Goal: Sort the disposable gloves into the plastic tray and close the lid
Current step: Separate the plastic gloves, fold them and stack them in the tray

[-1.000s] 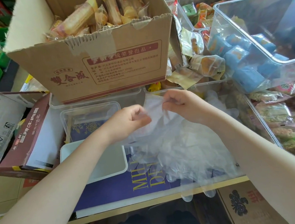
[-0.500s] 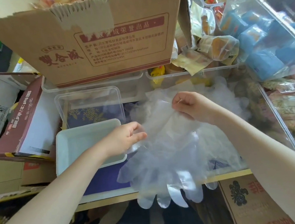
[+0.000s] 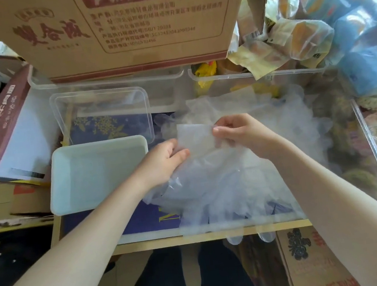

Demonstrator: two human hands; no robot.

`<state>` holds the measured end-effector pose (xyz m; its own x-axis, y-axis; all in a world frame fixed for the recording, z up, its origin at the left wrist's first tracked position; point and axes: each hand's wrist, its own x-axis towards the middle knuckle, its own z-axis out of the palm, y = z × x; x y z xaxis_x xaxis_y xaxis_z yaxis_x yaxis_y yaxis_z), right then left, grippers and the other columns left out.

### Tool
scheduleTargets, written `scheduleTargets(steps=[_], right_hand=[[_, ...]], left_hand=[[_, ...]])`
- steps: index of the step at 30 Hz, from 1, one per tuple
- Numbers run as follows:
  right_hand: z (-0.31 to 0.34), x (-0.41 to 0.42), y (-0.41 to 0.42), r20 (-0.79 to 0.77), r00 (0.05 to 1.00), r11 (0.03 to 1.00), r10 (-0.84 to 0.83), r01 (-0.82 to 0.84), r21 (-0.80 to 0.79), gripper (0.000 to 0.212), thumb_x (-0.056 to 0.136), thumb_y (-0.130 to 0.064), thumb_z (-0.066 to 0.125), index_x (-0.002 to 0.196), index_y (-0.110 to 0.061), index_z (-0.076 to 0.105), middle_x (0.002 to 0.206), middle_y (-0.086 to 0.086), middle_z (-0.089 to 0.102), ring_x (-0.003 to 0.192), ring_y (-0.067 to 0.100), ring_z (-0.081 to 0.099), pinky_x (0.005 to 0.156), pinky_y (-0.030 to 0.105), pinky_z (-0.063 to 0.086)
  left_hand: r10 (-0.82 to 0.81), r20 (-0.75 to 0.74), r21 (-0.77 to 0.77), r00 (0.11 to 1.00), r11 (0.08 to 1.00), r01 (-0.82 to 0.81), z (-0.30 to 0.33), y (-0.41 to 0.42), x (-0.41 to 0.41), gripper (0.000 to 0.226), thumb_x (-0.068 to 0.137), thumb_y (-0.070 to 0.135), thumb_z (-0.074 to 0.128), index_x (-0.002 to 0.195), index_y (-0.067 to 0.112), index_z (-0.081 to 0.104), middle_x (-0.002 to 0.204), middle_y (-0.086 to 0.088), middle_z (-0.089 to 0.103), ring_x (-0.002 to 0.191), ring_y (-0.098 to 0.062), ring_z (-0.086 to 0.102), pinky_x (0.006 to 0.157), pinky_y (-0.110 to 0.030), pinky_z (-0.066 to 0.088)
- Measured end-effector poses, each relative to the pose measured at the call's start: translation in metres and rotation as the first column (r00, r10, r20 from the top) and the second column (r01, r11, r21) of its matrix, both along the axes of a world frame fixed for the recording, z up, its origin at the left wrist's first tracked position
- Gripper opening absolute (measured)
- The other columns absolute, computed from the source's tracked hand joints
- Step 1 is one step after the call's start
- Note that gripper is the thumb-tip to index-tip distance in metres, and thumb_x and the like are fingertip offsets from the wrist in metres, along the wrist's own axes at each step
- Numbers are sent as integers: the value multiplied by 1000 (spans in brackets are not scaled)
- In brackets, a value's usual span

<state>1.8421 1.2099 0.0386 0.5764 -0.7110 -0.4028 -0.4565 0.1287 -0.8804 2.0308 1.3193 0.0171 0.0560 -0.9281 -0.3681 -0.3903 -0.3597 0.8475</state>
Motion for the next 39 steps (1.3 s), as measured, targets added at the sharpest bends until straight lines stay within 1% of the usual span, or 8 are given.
scheduleTargets(steps=[6, 12, 19, 22, 25, 30, 34, 39], right_hand=[[-28, -33, 14, 345, 871, 839, -350, 127, 529, 22, 72, -29, 74, 82, -11, 65, 69, -3, 68, 63, 9, 64, 62, 20, 52], [-29, -25, 27, 162, 943, 952, -290, 267, 148, 19, 90, 2, 56, 75, -10, 55, 52, -7, 62, 39, 4, 49, 39, 13, 33], [-36, -35, 26, 105, 911, 915, -398, 387, 111, 16, 91, 2, 54, 78, -7, 55, 48, -10, 55, 34, 2, 38, 32, 15, 28], [-35, -34, 29, 118, 912, 916, -393, 378, 133, 19, 91, 2, 53, 77, -10, 53, 46, -11, 52, 33, 2, 37, 31, 15, 27], [-28, -30, 33, 112, 926, 930, -360, 348, 115, 20, 91, 2, 53, 78, -13, 54, 45, -14, 54, 34, 0, 43, 31, 15, 30], [-21, -32, 36, 173, 911, 927, -374, 366, 79, 21, 92, 3, 51, 80, -14, 54, 52, -13, 59, 36, -1, 45, 35, 14, 32], [-38, -51, 34, 66, 927, 929, -368, 363, 77, 14, 91, -1, 54, 84, -13, 56, 58, -8, 57, 36, 2, 38, 38, 16, 30], [-70, -90, 20, -492, 811, 882, -315, 60, -467, 31, 92, -20, 55, 123, -12, 54, 121, 10, 56, 102, 23, 54, 84, 30, 41]], left_hand=[[172, -50, -1, 984, 985, -172, -8, -2, -6, 19, 96, 20, 49, 84, 5, 49, 60, 1, 44, 46, -5, 36, 55, -29, 32], [204, -35, 30, 978, 979, -204, -10, -3, -12, 24, 88, 34, 58, 87, 11, 55, 77, -7, 60, 71, -14, 52, 72, -34, 42], [-34, 383, 122, 923, 992, -15, -3, 8, 3, 46, 79, 39, 70, 59, 10, 41, 52, 2, 36, 54, -15, 30, 54, -31, 24], [-93, 393, 139, 915, 989, 41, 2, -2, 0, 27, 82, 40, 66, 77, 15, 56, 70, 7, 56, 69, -14, 50, 63, -27, 37], [6, 235, 145, 972, 989, -42, 5, -23, -15, 29, 89, 38, 58, 113, 20, 59, 105, 8, 62, 103, -13, 58, 91, -28, 43], [284, 206, -60, 936, 959, -278, 0, -40, -36, 21, 93, 30, 54, 77, 15, 55, 66, 2, 57, 64, -19, 53, 66, -32, 41], [407, 252, -215, 878, 908, -360, -4, -37, -42, 20, 92, 25, 56, 78, 12, 50, 68, 5, 50, 69, -19, 47, 60, -28, 28], [358, 293, -234, 887, 926, -296, -10, -37, -38, 15, 89, 21, 61, 91, 15, 48, 59, 3, 53, 59, -13, 47, 55, -12, 33]])
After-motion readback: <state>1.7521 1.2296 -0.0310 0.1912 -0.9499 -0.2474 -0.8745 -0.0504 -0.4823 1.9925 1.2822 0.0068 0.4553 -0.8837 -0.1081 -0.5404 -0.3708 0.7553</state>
